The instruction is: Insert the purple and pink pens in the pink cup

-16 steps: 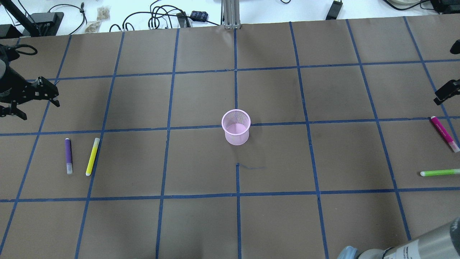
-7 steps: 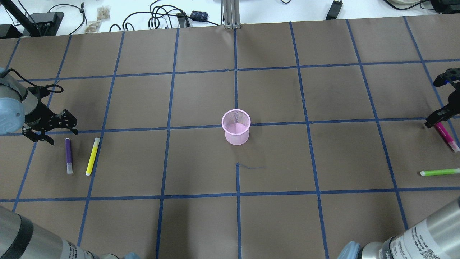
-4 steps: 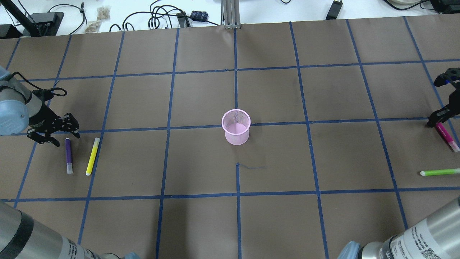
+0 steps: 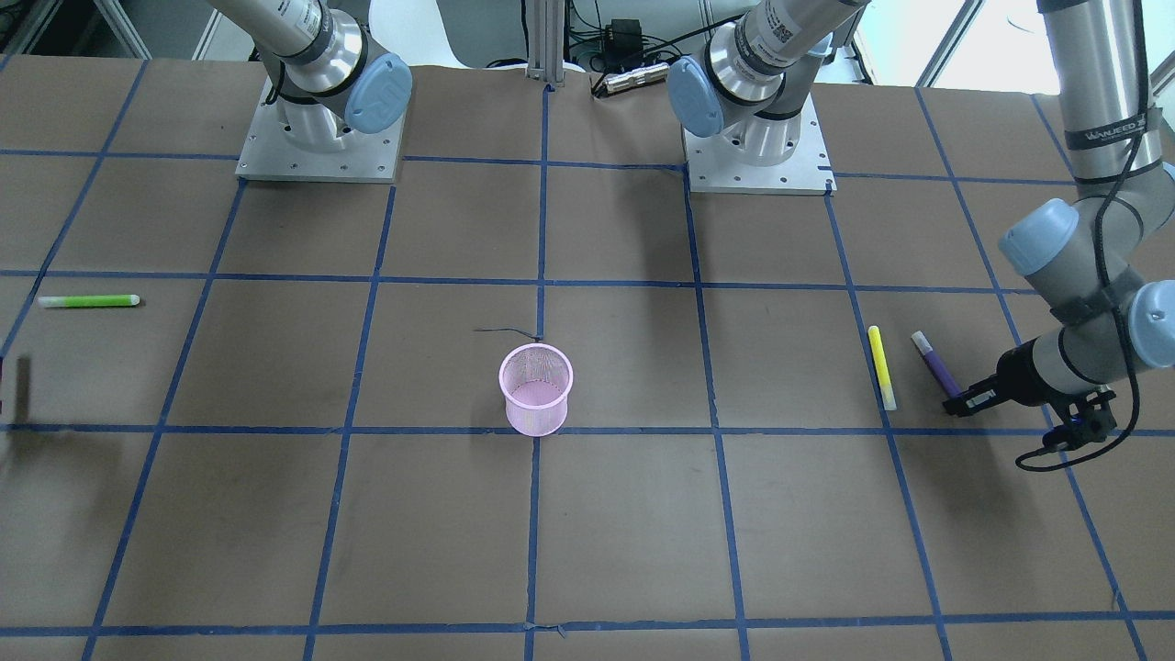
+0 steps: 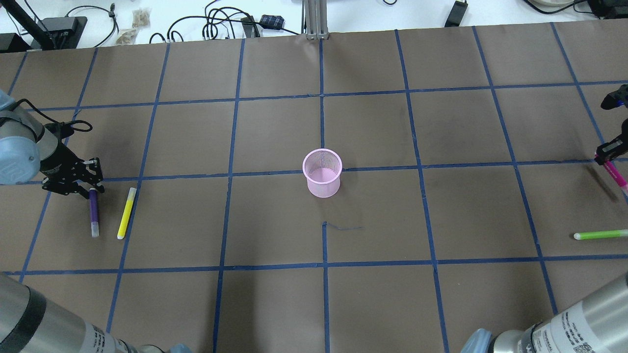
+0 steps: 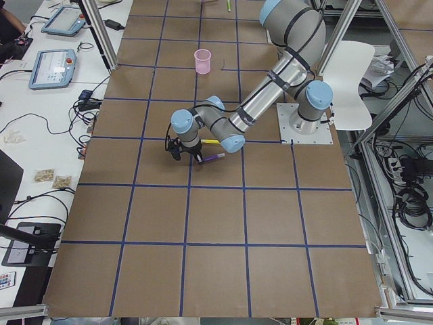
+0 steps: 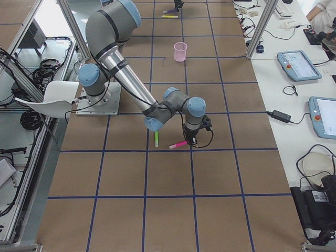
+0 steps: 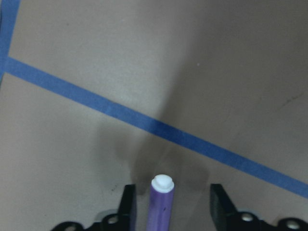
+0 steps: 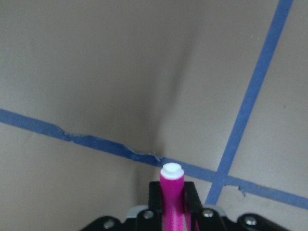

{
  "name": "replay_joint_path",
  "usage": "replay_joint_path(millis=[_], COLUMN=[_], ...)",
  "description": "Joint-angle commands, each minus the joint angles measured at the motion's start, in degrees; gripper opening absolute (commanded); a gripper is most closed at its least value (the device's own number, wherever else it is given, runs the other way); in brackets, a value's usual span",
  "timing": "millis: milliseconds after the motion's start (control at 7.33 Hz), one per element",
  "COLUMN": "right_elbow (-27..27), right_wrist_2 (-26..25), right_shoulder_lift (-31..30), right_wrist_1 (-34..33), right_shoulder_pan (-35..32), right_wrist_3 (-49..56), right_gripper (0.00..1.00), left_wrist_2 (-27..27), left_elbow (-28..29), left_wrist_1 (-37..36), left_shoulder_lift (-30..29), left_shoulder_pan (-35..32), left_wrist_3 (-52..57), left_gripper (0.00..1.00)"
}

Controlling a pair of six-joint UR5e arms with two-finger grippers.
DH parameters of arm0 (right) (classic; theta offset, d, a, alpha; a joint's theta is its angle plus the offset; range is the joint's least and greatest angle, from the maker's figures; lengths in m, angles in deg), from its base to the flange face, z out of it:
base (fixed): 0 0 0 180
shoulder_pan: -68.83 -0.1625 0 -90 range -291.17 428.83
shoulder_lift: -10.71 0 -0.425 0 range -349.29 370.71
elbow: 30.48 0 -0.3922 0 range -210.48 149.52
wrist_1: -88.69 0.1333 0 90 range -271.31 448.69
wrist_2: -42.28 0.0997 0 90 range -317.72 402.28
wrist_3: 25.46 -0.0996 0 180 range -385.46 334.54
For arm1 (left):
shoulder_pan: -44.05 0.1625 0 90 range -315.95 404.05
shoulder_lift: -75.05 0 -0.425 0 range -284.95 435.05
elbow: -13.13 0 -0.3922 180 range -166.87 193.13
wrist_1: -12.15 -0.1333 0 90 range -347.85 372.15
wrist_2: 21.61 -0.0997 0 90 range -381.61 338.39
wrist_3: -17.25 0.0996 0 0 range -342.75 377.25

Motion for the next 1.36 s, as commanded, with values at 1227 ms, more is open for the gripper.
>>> replay_joint_path(millis=[1227], right_elbow=[13.7], right_wrist_2=[9.0], right_shoulder_lift=[-14.2], right_wrist_1=[-42.8], right_shoulder_pan=[-61.0], right_wrist_3=[-35.2], right_gripper=[0.00], left_wrist_2=[-0.1], left_elbow=[6.5], left_wrist_1=[2.7], left_shoulder_lift=[11.0], left_shoulder_pan=[-9.4], left_wrist_3=[-1.0], left_gripper=[0.00])
